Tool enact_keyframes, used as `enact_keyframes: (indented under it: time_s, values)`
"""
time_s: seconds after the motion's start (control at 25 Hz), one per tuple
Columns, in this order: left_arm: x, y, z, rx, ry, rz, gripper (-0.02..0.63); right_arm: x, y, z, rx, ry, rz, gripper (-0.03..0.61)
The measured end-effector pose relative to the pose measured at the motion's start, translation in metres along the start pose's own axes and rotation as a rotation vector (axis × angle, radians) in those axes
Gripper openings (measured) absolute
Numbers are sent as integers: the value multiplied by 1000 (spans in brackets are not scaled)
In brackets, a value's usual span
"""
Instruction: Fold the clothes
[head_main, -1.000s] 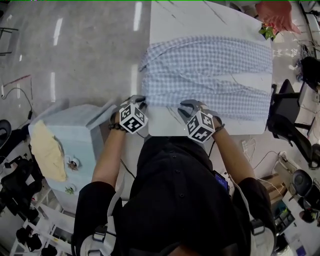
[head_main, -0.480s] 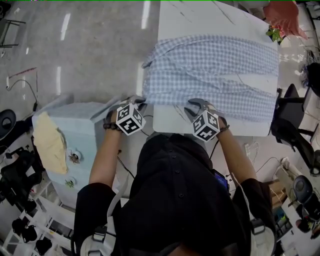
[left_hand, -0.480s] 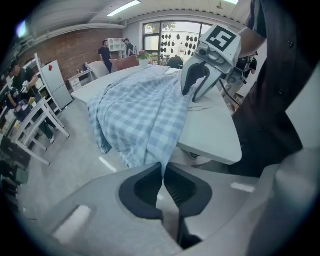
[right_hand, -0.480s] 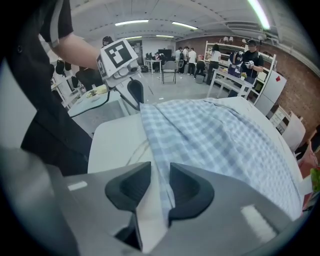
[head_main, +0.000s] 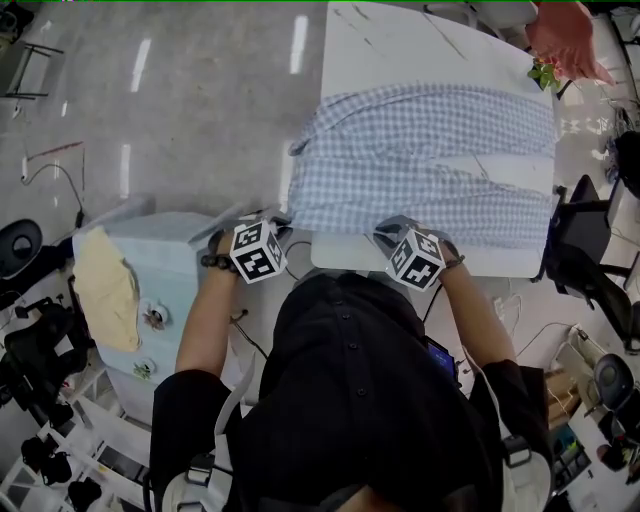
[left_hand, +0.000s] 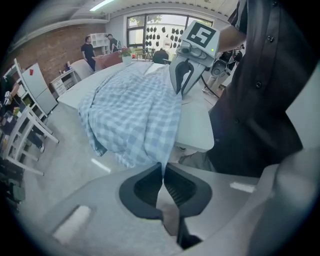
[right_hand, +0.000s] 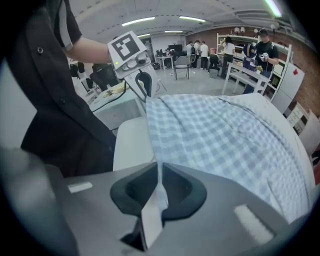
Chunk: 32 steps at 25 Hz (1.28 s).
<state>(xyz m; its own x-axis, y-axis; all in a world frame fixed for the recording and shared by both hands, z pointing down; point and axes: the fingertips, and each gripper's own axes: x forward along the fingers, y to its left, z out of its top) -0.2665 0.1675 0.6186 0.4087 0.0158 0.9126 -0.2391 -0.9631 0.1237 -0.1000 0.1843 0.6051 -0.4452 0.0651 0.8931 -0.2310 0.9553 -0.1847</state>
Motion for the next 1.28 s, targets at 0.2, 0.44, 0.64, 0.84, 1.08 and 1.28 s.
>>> enact_keyframes:
  time_s: [0.2,0.44,0.64,0.84,1.08,1.28]
  values:
    - [10,-8,-2,-32,-13,-14,16,1,6,-5,20,-2,27,35]
    - [19,-12,-7,-79,-12,-37,115,-6,4,5,-3,-24,32,116]
    - [3,-5,-2,-161,-67,-20,130,-27,-13,28,-27,-84,22,126]
    - [-10,31,3,-214,-106,84,127,-39,-57,56,-66,-135,-57,120]
    - [-18,77,16,-279,-159,181,109,-48,-114,73,-92,-149,-154,100]
    - [-15,125,21,-299,-169,267,87,-56,-156,84,-139,-142,-205,93]
